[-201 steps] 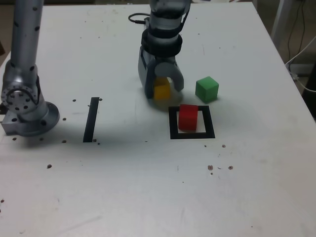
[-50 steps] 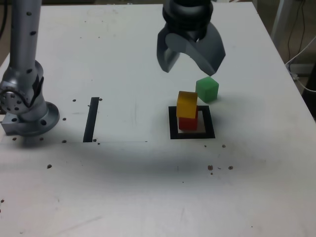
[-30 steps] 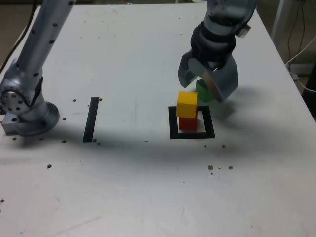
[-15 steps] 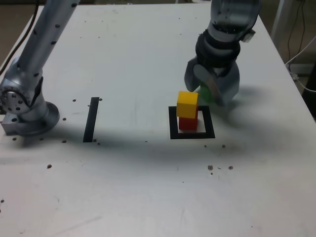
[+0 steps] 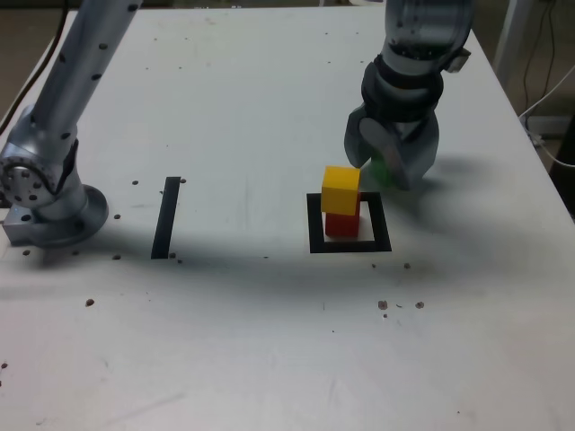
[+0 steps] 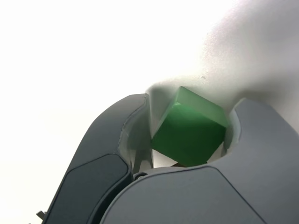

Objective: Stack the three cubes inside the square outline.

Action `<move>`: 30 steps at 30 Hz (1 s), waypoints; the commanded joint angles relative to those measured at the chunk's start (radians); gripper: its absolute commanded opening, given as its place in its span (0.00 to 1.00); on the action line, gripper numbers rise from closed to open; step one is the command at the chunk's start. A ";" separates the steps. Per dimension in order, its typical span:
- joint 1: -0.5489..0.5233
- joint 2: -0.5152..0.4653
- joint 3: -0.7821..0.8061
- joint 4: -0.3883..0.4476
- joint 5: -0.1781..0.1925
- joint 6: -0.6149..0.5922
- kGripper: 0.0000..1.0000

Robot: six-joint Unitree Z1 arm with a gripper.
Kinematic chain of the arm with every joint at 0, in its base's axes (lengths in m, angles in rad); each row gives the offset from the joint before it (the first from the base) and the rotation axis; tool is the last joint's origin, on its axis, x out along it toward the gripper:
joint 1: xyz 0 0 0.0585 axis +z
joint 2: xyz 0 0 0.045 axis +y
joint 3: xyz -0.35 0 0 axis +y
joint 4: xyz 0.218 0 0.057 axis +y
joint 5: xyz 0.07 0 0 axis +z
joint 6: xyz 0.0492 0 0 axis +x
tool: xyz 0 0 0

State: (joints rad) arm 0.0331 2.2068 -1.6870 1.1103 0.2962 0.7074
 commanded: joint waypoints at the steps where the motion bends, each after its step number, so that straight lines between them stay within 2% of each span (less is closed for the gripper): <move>1: 0.002 -0.008 0.006 0.007 -0.002 -0.011 0.16; 6: 0.002 -0.056 0.000 0.044 -0.002 -0.025 0.15; 15: -0.021 -0.230 -0.087 0.221 -0.006 -0.042 0.15; 20: -0.028 -0.252 -0.114 0.253 -0.025 -0.052 0.15; 23: -0.029 -0.262 -0.112 0.254 -0.020 -0.061 0.16; 25: -0.029 -0.269 -0.109 0.251 -0.009 -0.065 0.25; 26: -0.029 -0.271 -0.106 0.249 -0.005 -0.066 0.34; 30: -0.029 -0.257 -0.092 0.237 -0.007 -0.060 0.83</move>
State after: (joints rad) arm 0.0056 1.9395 -1.7862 1.3541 0.2932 0.6440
